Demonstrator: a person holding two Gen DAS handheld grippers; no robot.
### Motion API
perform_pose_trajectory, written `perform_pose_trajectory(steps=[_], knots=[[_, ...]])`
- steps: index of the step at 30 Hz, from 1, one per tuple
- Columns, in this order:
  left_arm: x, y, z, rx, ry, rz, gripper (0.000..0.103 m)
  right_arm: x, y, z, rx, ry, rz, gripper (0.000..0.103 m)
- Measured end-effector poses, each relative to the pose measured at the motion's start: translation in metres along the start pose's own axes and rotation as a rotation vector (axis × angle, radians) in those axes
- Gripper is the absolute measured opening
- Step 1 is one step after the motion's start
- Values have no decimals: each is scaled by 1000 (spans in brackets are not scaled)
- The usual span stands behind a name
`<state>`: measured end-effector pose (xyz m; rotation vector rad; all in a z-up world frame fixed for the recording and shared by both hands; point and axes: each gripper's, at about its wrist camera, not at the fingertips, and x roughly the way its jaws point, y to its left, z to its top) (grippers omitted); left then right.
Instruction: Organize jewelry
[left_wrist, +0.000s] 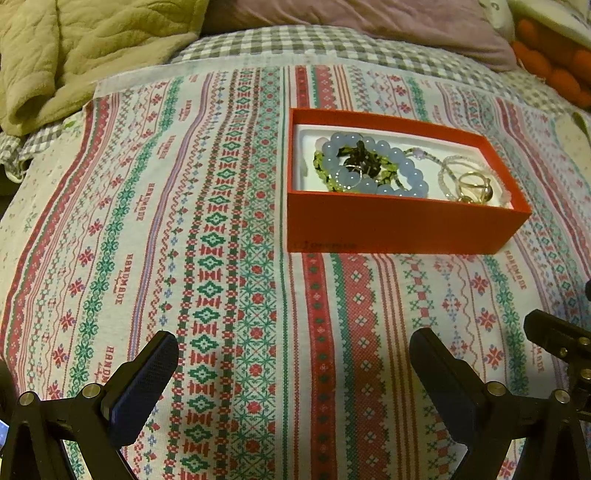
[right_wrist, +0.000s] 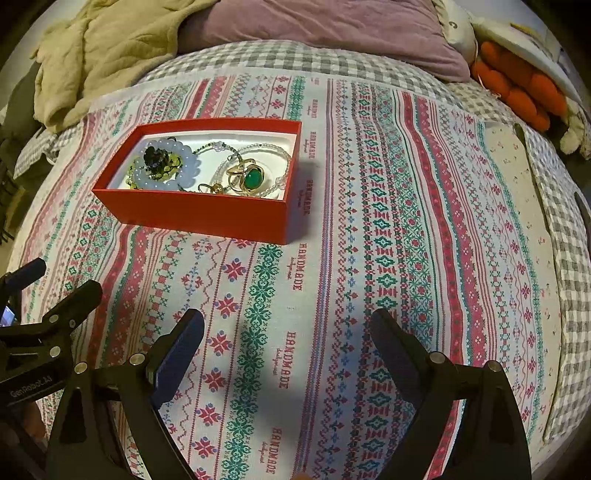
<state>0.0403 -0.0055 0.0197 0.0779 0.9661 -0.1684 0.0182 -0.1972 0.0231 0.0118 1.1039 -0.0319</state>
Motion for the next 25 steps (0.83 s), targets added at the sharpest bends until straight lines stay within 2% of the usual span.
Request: perform_pose_trajectory(steps=[21, 25], knots=[[14, -7, -4, 28, 16, 29, 102, 11, -1, -2, 8, -10, -21, 93], [28, -11, -10, 40, -38, 30, 102, 26, -7, -5, 45, -68, -11, 93]])
